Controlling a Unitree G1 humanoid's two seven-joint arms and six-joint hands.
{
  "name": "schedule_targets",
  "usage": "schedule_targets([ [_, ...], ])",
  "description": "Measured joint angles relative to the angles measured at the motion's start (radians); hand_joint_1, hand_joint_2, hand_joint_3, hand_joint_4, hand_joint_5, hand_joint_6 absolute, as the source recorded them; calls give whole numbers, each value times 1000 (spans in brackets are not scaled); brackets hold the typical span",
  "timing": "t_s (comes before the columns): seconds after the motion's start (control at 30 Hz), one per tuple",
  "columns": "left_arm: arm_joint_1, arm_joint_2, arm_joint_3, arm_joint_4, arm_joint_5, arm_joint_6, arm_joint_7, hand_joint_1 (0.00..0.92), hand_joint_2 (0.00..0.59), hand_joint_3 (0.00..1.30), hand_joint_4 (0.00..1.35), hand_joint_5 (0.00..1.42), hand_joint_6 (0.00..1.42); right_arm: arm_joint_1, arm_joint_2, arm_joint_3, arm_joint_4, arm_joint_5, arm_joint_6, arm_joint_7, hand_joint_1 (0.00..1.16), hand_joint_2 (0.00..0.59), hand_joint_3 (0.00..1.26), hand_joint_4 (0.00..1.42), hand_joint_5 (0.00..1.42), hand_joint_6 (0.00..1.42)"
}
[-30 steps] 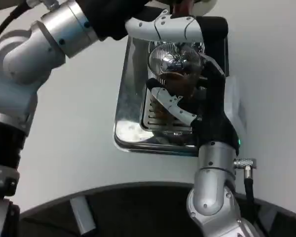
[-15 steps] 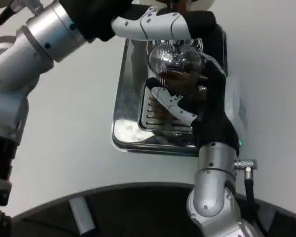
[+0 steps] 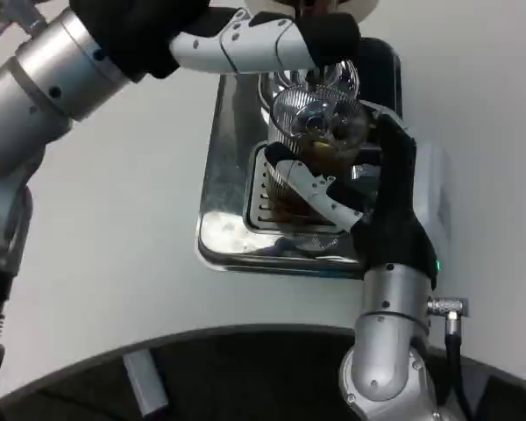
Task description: Grasp the cup under the faucet to collect the drink, then remove the cup.
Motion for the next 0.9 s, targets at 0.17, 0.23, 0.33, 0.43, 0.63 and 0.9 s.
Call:
schedule_targets([
  [0.17, 20, 6, 5, -14, 0, 15, 0, 0, 116, 133, 113, 170, 310, 13, 1, 0, -10, -1, -3, 0, 769, 258, 608, 706, 802, 831],
  [0.23, 24, 8, 10, -19, 0, 19, 0, 0, 116, 135, 113, 173, 310, 17, 1, 0, -11, -3, -8, 0, 771, 256, 609, 709, 812, 846],
  [0.33, 32, 11, 24, -31, -3, 25, 0, 0, 116, 136, 114, 177, 311, 25, 2, -1, -16, -8, -14, 1, 773, 256, 625, 720, 836, 876],
  [0.43, 41, 16, 36, -48, -7, 29, 0, 0, 116, 139, 114, 179, 312, 39, 3, -2, -27, -25, -21, 4, 774, 256, 645, 745, 866, 916],
  [0.63, 92, 26, 58, -100, -34, 47, 0, 0, 117, 145, 114, 181, 313, 71, 5, -1, -81, -54, -33, 24, 797, 250, 677, 776, 912, 964],
  [0.9, 180, 54, 126, -177, -55, 93, 0, 0, 118, 146, 114, 182, 315, 135, -20, -1, -172, -78, -49, 66, 800, 249, 692, 794, 941, 1004],
])
